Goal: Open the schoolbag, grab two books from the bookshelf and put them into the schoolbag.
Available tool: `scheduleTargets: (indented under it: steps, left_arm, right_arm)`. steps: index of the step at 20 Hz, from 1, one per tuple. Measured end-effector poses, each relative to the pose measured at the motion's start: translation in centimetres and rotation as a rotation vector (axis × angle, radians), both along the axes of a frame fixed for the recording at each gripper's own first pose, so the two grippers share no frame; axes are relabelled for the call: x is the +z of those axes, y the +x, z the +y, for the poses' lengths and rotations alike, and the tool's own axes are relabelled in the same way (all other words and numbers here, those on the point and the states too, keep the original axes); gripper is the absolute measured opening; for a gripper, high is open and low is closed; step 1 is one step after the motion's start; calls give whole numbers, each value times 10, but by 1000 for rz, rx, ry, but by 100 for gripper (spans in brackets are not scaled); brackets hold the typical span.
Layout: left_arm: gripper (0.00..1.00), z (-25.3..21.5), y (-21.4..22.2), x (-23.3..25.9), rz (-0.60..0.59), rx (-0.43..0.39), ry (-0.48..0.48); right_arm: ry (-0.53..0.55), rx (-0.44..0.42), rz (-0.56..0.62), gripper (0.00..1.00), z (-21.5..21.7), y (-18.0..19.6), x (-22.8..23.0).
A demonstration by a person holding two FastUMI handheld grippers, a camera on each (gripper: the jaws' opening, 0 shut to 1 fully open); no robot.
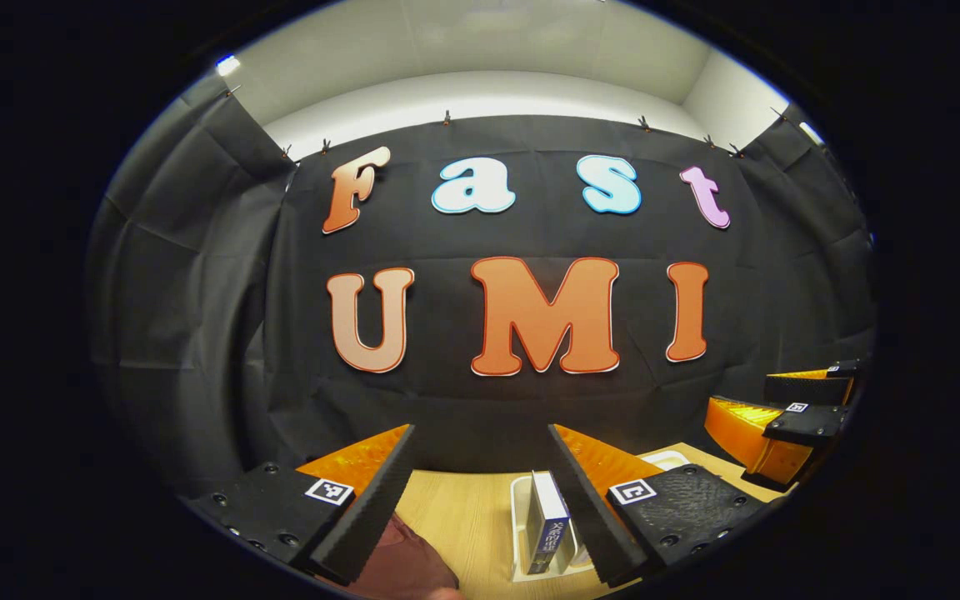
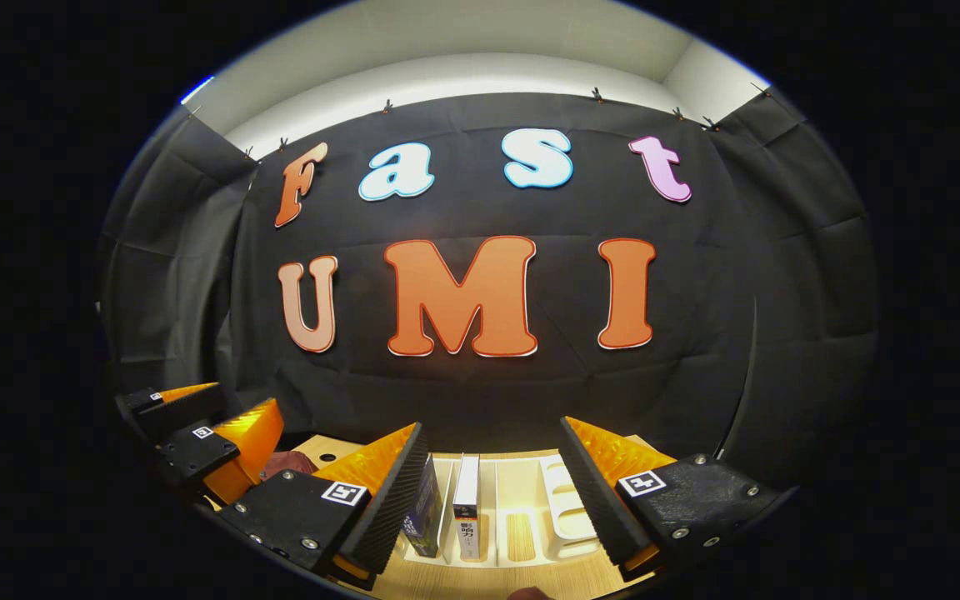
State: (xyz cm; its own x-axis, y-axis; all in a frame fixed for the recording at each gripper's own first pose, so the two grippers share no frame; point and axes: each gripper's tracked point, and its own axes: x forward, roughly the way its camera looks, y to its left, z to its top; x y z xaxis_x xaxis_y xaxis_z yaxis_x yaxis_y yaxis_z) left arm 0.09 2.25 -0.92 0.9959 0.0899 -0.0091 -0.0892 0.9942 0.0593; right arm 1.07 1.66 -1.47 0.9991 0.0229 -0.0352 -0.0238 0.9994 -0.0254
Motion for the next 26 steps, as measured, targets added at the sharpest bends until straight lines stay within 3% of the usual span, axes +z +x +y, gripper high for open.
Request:
scheduleTargets:
  steps: [9, 10, 20, 26]
  left_arm:
    - [95, 1, -1, 6, -36, -6, 2]
    - [95, 1, -1, 6, -37, -6, 2]
    - [95, 1, 2, 0, -25, -15, 6]
    - [95, 5, 8, -32, 54, -33, 93]
  right_arm:
    - [-15, 1, 1, 83, -1, 1, 0]
    - [-16, -1, 6, 94, -2, 2, -2]
    - [-12, 6, 20, 94, -1, 6, -10]
    - [-11, 4, 40, 94, -4, 10, -20]
